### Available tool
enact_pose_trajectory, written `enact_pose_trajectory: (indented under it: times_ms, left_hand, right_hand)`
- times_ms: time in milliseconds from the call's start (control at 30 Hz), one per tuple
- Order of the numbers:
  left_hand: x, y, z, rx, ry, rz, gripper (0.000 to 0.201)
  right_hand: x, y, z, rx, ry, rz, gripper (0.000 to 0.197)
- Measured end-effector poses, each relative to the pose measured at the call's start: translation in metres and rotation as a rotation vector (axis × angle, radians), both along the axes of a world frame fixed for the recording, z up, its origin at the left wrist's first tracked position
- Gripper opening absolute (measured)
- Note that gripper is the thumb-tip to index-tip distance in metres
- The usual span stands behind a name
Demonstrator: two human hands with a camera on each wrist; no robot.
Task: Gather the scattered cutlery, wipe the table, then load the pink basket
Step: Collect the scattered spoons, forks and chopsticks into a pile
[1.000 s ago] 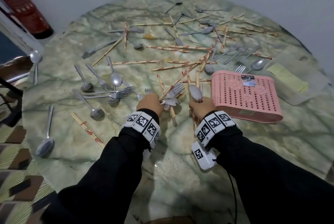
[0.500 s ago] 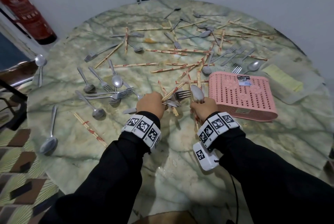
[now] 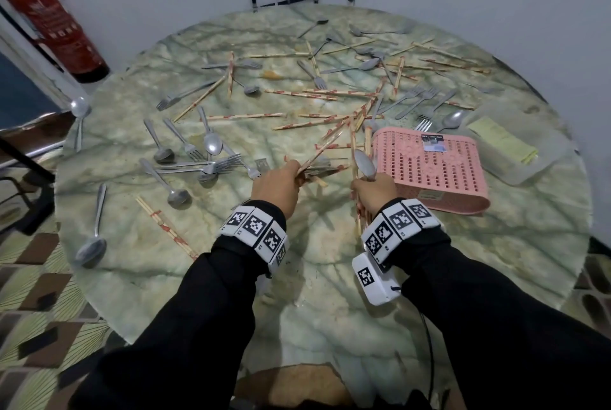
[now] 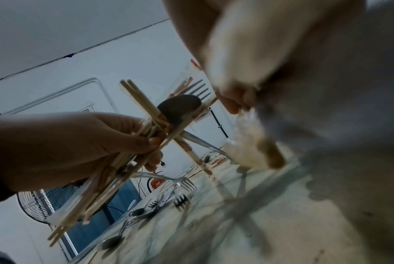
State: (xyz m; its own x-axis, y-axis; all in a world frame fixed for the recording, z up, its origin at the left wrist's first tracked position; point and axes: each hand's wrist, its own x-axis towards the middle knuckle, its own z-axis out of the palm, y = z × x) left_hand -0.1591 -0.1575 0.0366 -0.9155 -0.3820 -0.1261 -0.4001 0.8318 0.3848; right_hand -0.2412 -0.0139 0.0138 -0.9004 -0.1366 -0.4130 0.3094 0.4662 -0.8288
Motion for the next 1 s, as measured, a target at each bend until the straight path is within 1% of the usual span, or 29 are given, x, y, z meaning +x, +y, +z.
enact_pose_trajectory:
  times_ms: [67, 167, 233, 400, 500, 600, 700, 767, 900, 933, 1000]
  left_hand:
    - [0.004, 0.006, 0.004, -0.033, 0.016, -0.038, 0.017]
    - [0.006, 0.014, 0.014, -0.016, 0.029, -0.065, 0.019]
    - [0.006, 0.019, 0.019, 0.043, 0.02, -0.048, 0.023]
    - [0.006, 0.029, 0.028, 0.198, -0.009, 0.06, 0.026]
    - [0.006, 0.031, 0.025, 0.326, -0.054, 0.147, 0.03]
    - [0.008, 0.033, 0.018, 0.413, -0.091, 0.231, 0.032]
    - [0.014, 0.037, 0.014, 0.418, -0.111, 0.283, 0.029]
    - [0.018, 0.039, 0.009, 0.496, -0.076, 0.338, 0.026]
    - [0.029, 0.04, 0.003, 0.838, 0.091, 0.556, 0.014]
    - [0.033, 0.04, 0.002, 0.884, 0.123, 0.59, 0.014]
    - [0.04, 0.039, -0.001, 0.911, 0.186, 0.632, 0.016]
  right_hand:
    - [0.002, 0.004, 0.001, -0.001, -0.002, 0.005, 0.014]
    - [0.005, 0.01, 0.003, -0.029, -0.009, 0.004, 0.006]
    - [0.005, 0.013, 0.005, -0.055, -0.024, -0.003, 0.007]
    - [0.007, 0.02, 0.006, -0.083, -0.056, 0.007, 0.004]
    - [0.009, 0.025, 0.004, -0.12, -0.07, 0.005, 0.004]
    - [0.01, 0.03, 0.003, -0.135, -0.081, 0.011, 0.014]
    - [0.012, 0.036, 0.001, -0.139, -0.09, 0.037, 0.019]
    - [0.013, 0.04, 0.0, -0.152, -0.1, 0.065, 0.02]
    - [0.017, 0.044, 0.001, -0.168, -0.124, 0.133, 0.019]
    - [0.019, 0.044, 0.001, -0.177, -0.135, 0.152, 0.017]
    - [0.022, 0.043, 0.002, -0.183, -0.143, 0.205, 0.013]
